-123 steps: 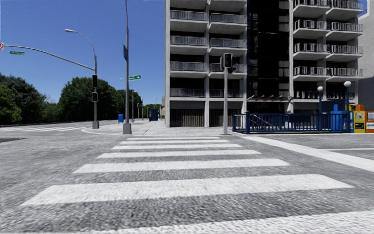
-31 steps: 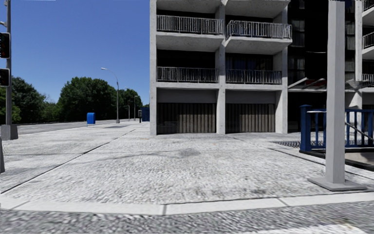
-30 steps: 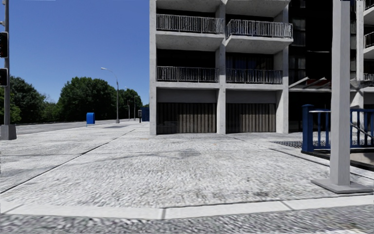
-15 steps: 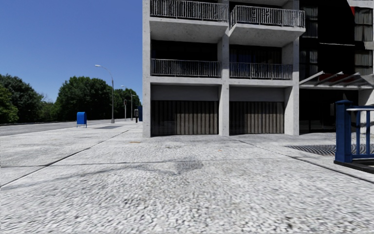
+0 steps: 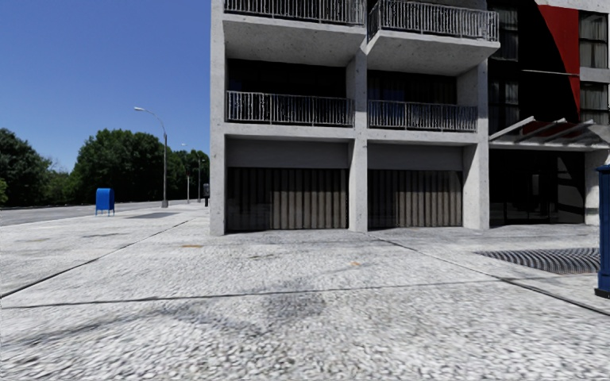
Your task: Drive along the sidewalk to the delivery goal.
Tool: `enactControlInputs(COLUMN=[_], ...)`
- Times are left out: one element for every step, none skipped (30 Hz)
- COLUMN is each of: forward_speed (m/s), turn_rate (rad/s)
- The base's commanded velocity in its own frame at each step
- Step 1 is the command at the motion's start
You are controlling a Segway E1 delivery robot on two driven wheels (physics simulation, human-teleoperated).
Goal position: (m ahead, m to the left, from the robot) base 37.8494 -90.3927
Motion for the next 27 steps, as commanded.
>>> enactControlInputs(forward_speed=[1.54, 1.54, 1.54, 1.54, 1.54, 1.54, 1.54, 1.54, 1.54, 1.54, 1.54, 1.54, 1.54, 1.54, 1.54, 1.54, 1.54, 1.54, 1.54, 1.57, 2.0, 2.0, 2.0, 2.0, 2.0, 2.0, 2.0], turn_rate=[-0.31, -0.31, -0.31, -0.31, -0.31, -0.31, -0.31, -0.31, -0.31, -0.31, -0.31, -0.31, -0.31, -0.31, -0.31, -0.31, -0.31, -0.31, -0.31, -0.33, -0.38, -0.39, -0.39, -0.4, -0.4, -0.4, -0.41])
